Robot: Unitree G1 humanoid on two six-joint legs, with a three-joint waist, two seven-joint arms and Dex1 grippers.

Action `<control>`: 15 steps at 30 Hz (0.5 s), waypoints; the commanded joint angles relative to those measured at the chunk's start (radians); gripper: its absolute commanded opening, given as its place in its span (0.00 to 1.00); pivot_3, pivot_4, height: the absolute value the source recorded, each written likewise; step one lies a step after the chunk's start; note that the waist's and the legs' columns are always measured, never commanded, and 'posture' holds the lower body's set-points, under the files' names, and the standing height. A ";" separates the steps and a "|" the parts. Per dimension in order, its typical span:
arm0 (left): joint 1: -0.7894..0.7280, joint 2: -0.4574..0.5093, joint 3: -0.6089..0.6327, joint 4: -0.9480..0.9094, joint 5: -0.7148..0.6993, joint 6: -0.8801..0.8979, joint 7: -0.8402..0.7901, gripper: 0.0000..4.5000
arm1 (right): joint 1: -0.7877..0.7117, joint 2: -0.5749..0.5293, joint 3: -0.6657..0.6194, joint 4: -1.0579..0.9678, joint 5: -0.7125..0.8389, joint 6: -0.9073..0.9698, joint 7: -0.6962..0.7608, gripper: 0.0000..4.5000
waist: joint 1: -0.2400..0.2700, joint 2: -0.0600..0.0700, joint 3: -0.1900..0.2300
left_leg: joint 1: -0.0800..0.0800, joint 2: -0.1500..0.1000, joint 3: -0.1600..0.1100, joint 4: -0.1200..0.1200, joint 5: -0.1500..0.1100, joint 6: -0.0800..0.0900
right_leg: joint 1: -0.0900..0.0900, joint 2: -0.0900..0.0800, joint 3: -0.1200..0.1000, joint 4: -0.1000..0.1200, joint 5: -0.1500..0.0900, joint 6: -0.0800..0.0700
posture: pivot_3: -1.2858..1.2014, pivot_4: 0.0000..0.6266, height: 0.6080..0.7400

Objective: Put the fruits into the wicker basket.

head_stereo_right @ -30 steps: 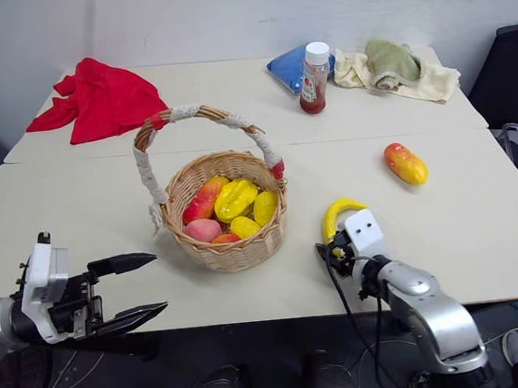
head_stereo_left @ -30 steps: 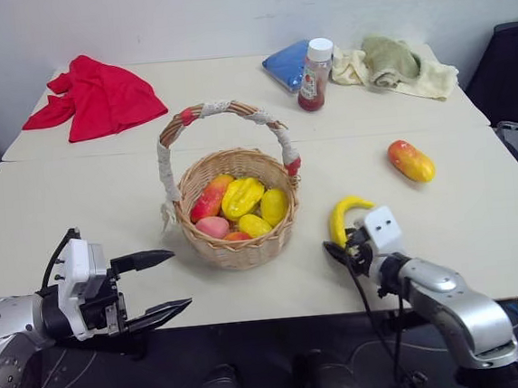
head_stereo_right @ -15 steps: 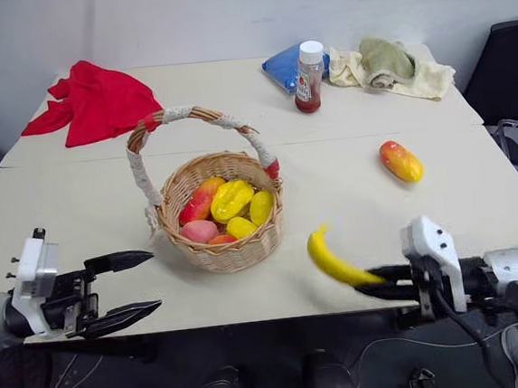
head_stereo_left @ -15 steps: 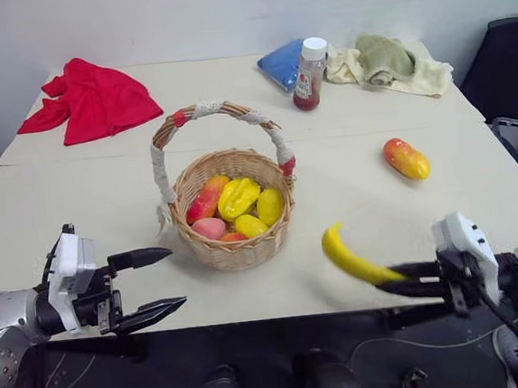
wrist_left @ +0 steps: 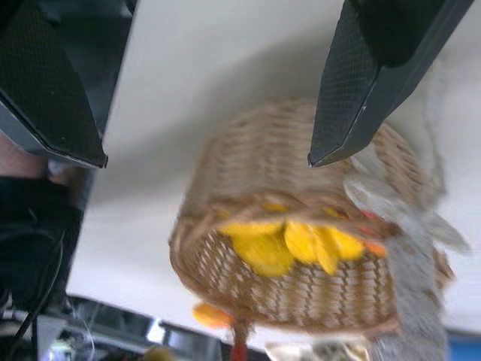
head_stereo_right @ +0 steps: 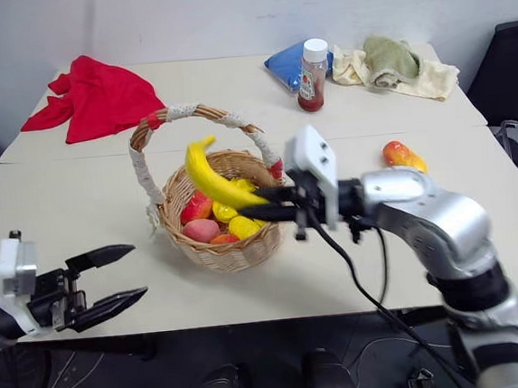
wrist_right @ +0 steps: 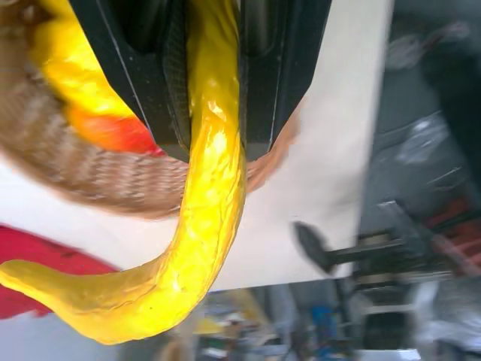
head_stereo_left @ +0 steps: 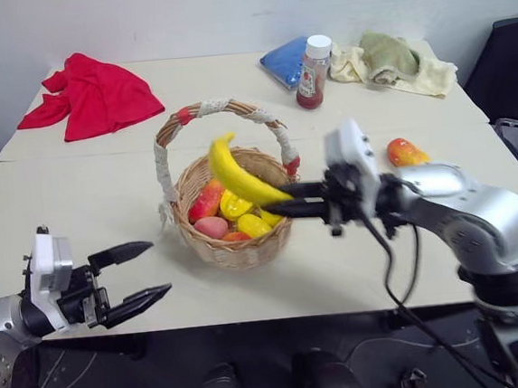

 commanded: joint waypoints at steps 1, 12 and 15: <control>-0.021 -0.006 0.003 -0.056 -0.029 0.005 0.035 1.00 | -0.007 0.027 -0.004 -0.007 -0.007 -0.003 -0.013 0.31 | 0.000 0.000 0.000 | 0.000 0.000 0.000 0.000 0.000 0.000 | 0.000 0.000 0.000 0.000 0.000 0.000 | 0.52 0.24 1.00; -0.093 -0.014 -0.046 -0.068 -0.065 0.038 0.077 1.00 | 0.432 -0.113 -0.359 -0.236 0.256 -0.030 0.129 1.00 | 0.006 0.000 0.000 | 0.000 -0.001 0.000 0.000 -0.001 0.002 | 0.001 0.000 0.000 -0.001 0.000 0.001 | 0.52 0.24 1.00; -0.145 -0.026 -0.067 -0.057 -0.059 0.034 0.106 1.00 | 0.577 -0.079 -0.493 -0.165 0.162 -0.169 0.073 1.00 | 0.005 -0.001 0.000 | 0.002 -0.002 0.000 0.000 -0.001 0.003 | 0.006 0.000 -0.001 -0.003 0.001 0.002 | 0.52 0.24 1.00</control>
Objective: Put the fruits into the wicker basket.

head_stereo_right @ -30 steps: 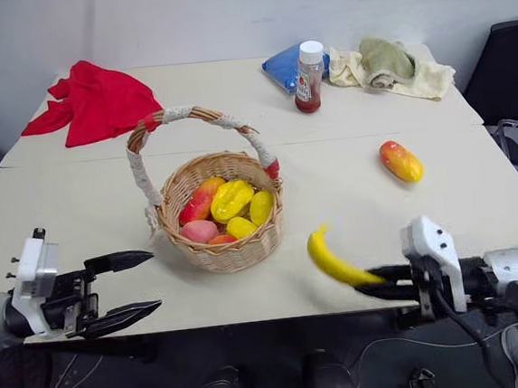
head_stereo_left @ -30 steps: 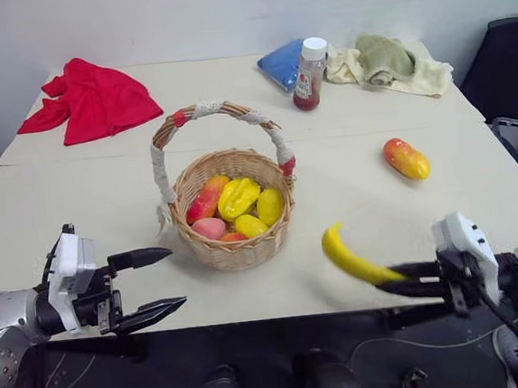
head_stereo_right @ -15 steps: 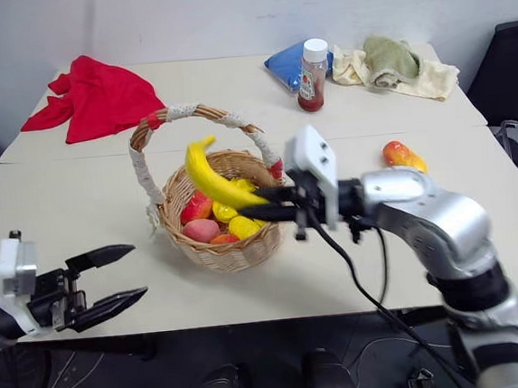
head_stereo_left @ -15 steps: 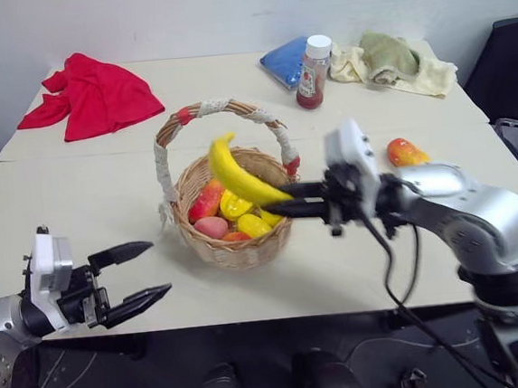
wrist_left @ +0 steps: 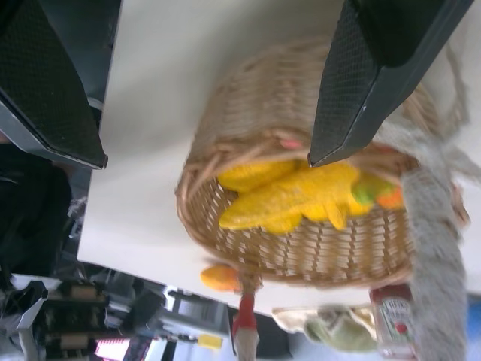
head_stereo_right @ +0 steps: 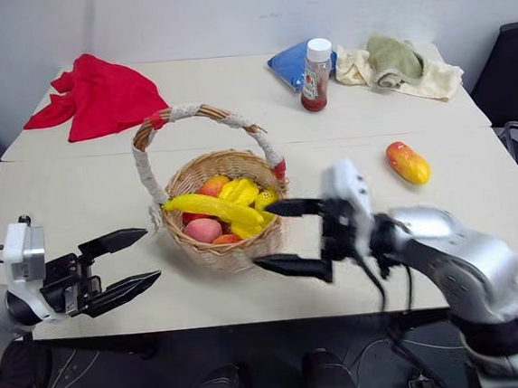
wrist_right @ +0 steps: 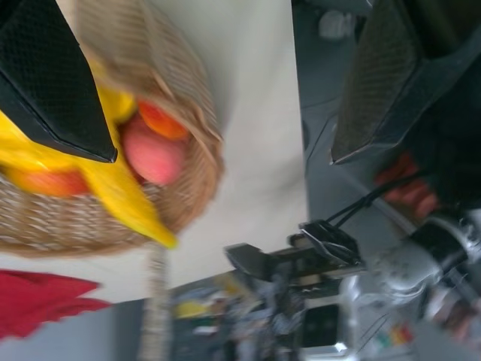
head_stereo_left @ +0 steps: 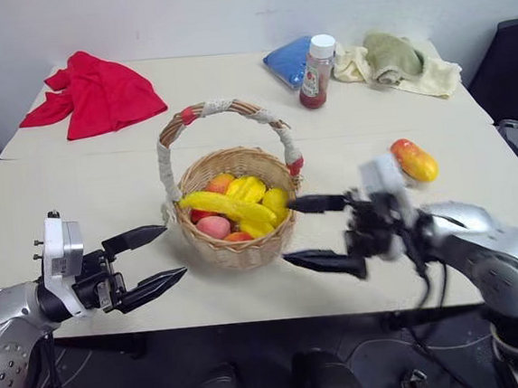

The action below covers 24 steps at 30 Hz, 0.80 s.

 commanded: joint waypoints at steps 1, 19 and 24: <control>-0.058 -0.020 -0.025 -0.017 -0.006 -0.019 0.032 1.00 | 0.115 0.063 -0.191 0.086 -0.133 -0.225 -0.088 1.00 | -0.004 0.000 0.000 | 0.001 0.000 0.000 0.000 0.000 0.000 | 0.001 0.000 0.000 0.000 0.000 0.001 | 0.52 0.24 1.00; -0.246 -0.048 -0.154 0.031 -0.006 0.054 0.075 1.00 | 0.315 -0.032 -0.379 0.467 -0.484 -0.634 -0.156 1.00 | -0.017 0.003 0.000 | 0.014 0.001 0.011 -0.003 0.001 -0.004 | 0.004 0.007 0.014 0.003 0.000 0.002 | 0.52 0.24 1.00; -0.249 -0.055 -0.152 0.038 0.020 0.032 0.085 1.00 | -0.043 -0.151 -0.177 0.556 -0.486 -0.292 -0.208 1.00 | -0.027 0.002 0.001 | 0.015 0.004 0.014 -0.004 0.001 -0.005 | 0.003 0.009 0.018 0.003 -0.001 0.001 | 0.52 0.24 1.00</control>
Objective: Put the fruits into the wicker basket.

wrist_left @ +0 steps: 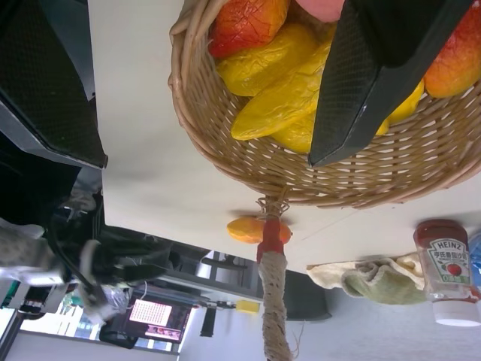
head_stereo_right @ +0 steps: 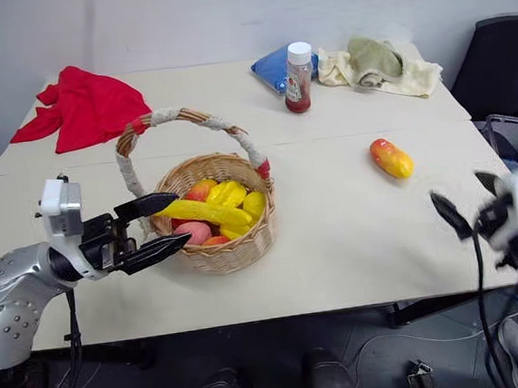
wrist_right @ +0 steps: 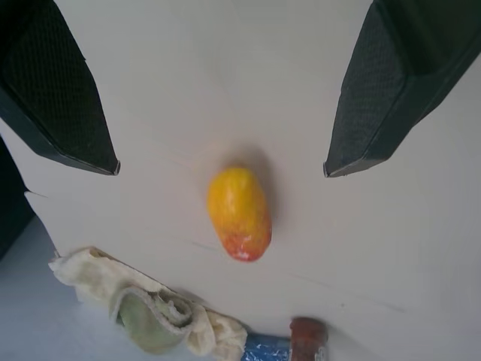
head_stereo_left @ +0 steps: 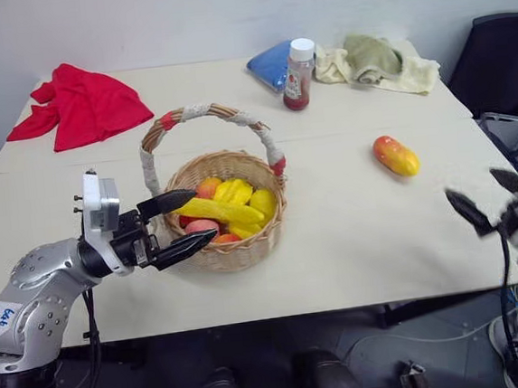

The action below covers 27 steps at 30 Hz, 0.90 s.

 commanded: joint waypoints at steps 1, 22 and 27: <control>0.003 -0.006 0.015 -0.017 0.021 -0.037 0.009 1.00 | -0.174 -0.061 0.156 0.075 -0.055 0.145 -0.009 1.00 | 0.003 0.000 0.000 | 0.000 0.000 0.000 -0.001 0.000 -0.001 | -0.001 0.001 0.000 0.000 -0.001 -0.001 | 0.52 0.24 1.00; 0.034 -0.025 0.022 -0.080 0.023 -0.060 0.048 1.00 | -0.701 0.077 0.381 0.880 -0.329 -0.114 -0.097 1.00 | 0.014 0.000 0.000 | -0.015 0.006 0.006 0.009 0.001 -0.007 | -0.016 0.007 0.004 0.002 0.000 0.000 | 0.52 0.24 1.00; 0.049 -0.023 0.033 -0.093 0.019 -0.058 0.057 1.00 | -0.720 0.077 0.381 0.932 -0.331 -0.177 -0.036 0.64 | 0.006 0.000 0.000 | -0.015 0.006 0.006 0.009 0.001 -0.007 | -0.016 0.008 0.005 0.004 0.000 0.000 | 0.52 0.24 1.00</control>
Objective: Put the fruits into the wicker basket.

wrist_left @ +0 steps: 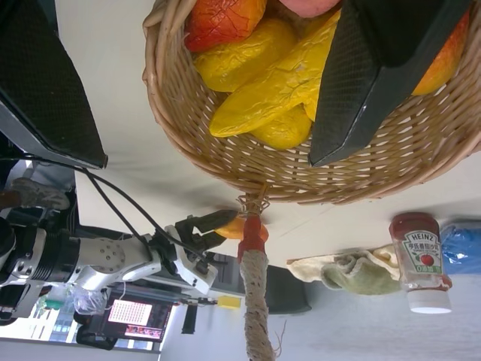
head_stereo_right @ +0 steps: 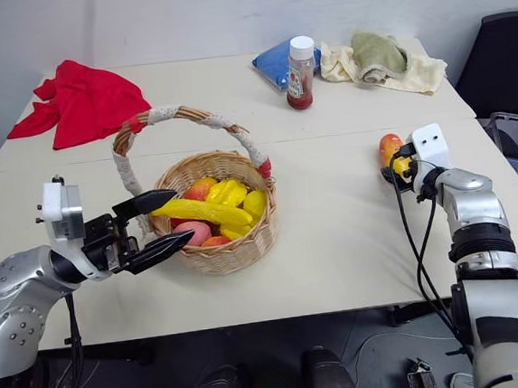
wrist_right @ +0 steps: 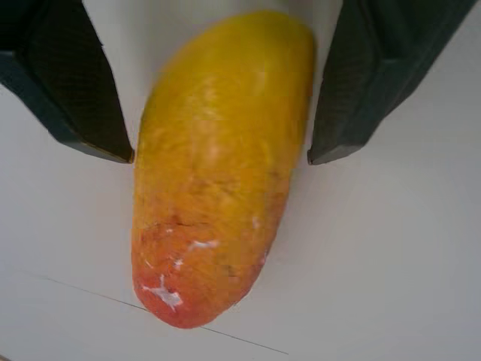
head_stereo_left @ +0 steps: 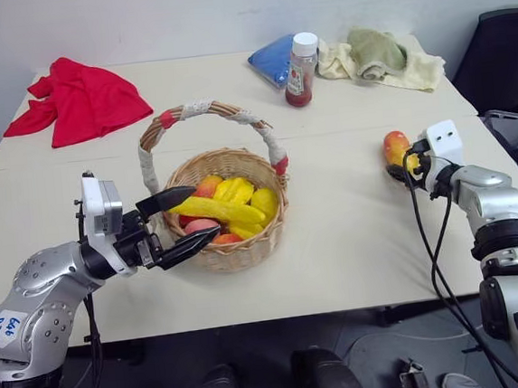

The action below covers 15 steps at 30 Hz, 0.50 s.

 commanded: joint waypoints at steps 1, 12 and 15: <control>0.017 0.009 0.029 -0.048 -0.013 -0.009 0.008 1.00 | -0.022 -0.007 -0.012 0.003 -0.001 -0.047 0.034 0.56 | -0.003 0.000 0.000 | 0.000 0.000 0.000 0.000 0.000 0.000 | 0.000 0.000 0.000 0.000 0.000 0.000 | 0.52 0.24 1.00; 0.072 0.041 0.099 -0.064 -0.034 -0.004 0.000 1.00 | 0.292 -0.159 -0.083 -0.587 0.248 0.015 0.462 0.51 | 0.004 0.002 0.001 | -0.001 0.001 0.000 -0.002 0.000 0.000 | -0.001 0.000 0.000 -0.001 0.000 0.000 | 0.52 0.24 1.00; 0.127 0.046 0.168 -0.067 -0.092 0.016 -0.005 1.00 | 0.432 -0.250 -0.123 -0.898 0.448 0.223 0.588 0.51 | 0.011 0.003 0.002 | 0.000 0.001 0.000 -0.004 -0.001 0.000 | -0.001 0.000 0.000 -0.003 0.000 0.000 | 0.52 0.24 1.00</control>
